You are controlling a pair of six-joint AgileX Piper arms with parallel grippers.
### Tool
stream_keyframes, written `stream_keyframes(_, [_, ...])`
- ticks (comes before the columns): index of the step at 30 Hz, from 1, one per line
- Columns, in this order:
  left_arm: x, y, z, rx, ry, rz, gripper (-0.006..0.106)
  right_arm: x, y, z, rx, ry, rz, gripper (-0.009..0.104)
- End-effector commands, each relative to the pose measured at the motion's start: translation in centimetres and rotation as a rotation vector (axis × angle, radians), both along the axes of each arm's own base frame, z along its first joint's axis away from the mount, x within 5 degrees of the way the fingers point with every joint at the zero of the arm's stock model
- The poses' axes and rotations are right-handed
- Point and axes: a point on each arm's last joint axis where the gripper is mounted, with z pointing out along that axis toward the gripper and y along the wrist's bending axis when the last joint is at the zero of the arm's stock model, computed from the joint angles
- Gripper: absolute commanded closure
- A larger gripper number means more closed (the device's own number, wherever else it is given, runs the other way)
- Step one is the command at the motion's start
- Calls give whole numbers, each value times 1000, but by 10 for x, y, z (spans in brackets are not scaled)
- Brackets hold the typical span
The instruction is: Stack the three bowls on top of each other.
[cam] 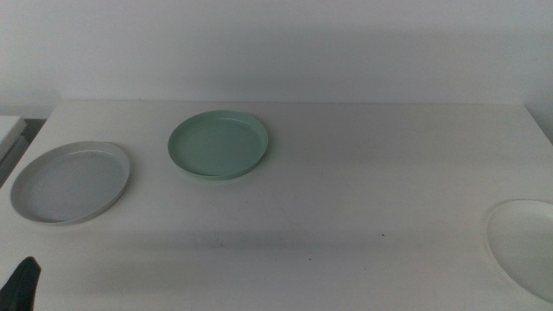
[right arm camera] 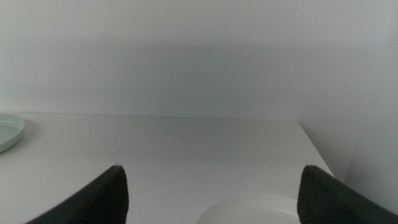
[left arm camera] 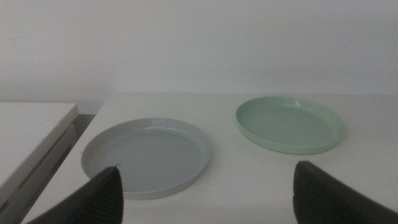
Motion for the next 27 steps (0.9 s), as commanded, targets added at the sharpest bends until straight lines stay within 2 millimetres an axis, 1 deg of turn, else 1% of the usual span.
stream_keyframes(1, [0, 0, 2, -10, -17, 0, 7, 0, 0, -1, -5, -1, -3, 23])
stream_keyframes(4, [0, 0, 2, 16, -18, 2, 7, 0, 0, -1, -5, -1, -3, 23])
stream_keyframes(5, [0, 0, 5, 16, -18, 2, 7, 0, 0, -1, -5, -1, -3, 23])
stream_keyframes(8, [5, 0, 26, 17, 10, 7, 7, 0, 0, -1, -5, -1, -3, 23])
stream_keyframes(11, [14, 3, 50, 18, 108, 41, 7, 0, 0, -1, -5, -1, -3, 23])
stream_keyframes(14, [29, 6, 77, 16, 238, 71, 7, 0, 0, -1, -5, -1, -3, 23])
stream_keyframes(19, [57, 7, 107, 14, 400, 74, 7, 0, 0, -1, -5, -1, -3, 23])
stream_keyframes(23, [85, 8, 123, 2, 591, 75, 7, 0, 0, -1, -5, -1, -3, 23])
stream_keyframes(27, [114, 9, 130, 1, 752, 74, 7, 0, 0, -1, -5, -1, -3, 23])
